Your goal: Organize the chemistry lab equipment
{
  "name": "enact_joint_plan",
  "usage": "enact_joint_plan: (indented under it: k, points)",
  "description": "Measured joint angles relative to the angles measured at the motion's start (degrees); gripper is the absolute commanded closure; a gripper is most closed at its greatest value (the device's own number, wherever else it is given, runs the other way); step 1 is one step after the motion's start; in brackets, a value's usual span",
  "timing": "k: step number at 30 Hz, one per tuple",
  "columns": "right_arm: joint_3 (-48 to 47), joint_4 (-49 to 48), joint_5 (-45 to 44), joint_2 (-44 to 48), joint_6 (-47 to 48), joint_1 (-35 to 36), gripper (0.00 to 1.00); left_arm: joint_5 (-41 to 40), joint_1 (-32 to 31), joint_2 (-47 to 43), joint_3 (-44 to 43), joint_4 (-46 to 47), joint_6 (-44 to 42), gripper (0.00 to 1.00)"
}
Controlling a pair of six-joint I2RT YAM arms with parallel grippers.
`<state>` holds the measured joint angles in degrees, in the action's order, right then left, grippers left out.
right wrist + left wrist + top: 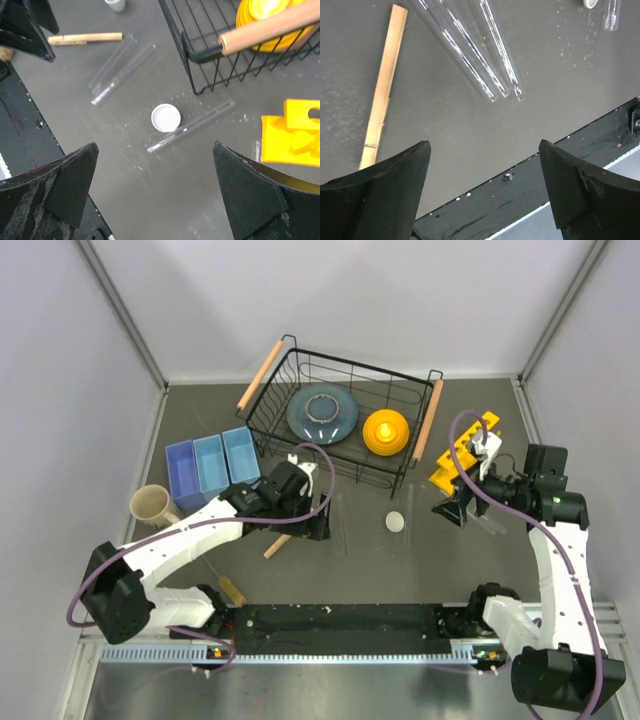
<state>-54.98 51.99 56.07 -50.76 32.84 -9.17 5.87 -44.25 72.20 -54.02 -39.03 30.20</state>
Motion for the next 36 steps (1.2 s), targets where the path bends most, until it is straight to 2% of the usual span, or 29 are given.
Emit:
enact_joint_plan:
  k: [8,11,15,20,24,27,32,36]
  points:
    - [3.21,0.13,-11.26,-1.29,1.68,-0.59,0.01,-2.19,-2.01,-5.79,5.95,9.09,6.47,0.05]
    - [3.23,0.04,-14.21,-5.11,3.54,-6.03,0.03,-3.28,-2.01,-10.23,7.39,10.73,6.97,0.05]
    - [3.21,-0.13,-17.90,-12.09,6.88,-12.44,0.11,-5.44,-2.01,-15.52,9.44,12.11,6.97,0.05]
    - [2.25,0.00,-23.30,-21.90,10.10,-13.57,0.19,-7.15,-1.99,-18.69,11.39,12.55,6.93,0.04]
    - [-0.09,0.00,-27.30,-27.28,11.74,-14.78,0.34,-8.46,-1.99,-20.35,13.29,12.61,6.69,0.04]
    - [-1.97,-0.09,-29.16,-30.21,12.33,-16.76,0.41,-8.94,-1.99,-21.14,14.38,13.42,6.34,0.04]
    - [-3.08,-0.28,-30.53,-34.38,13.55,-18.51,0.48,-9.81,-2.01,-21.31,15.61,15.56,5.84,0.04]
    - [-3.08,-0.31,-30.58,-37.27,14.36,-18.49,0.50,-10.05,-1.99,-21.31,16.44,16.17,5.60,0.04]
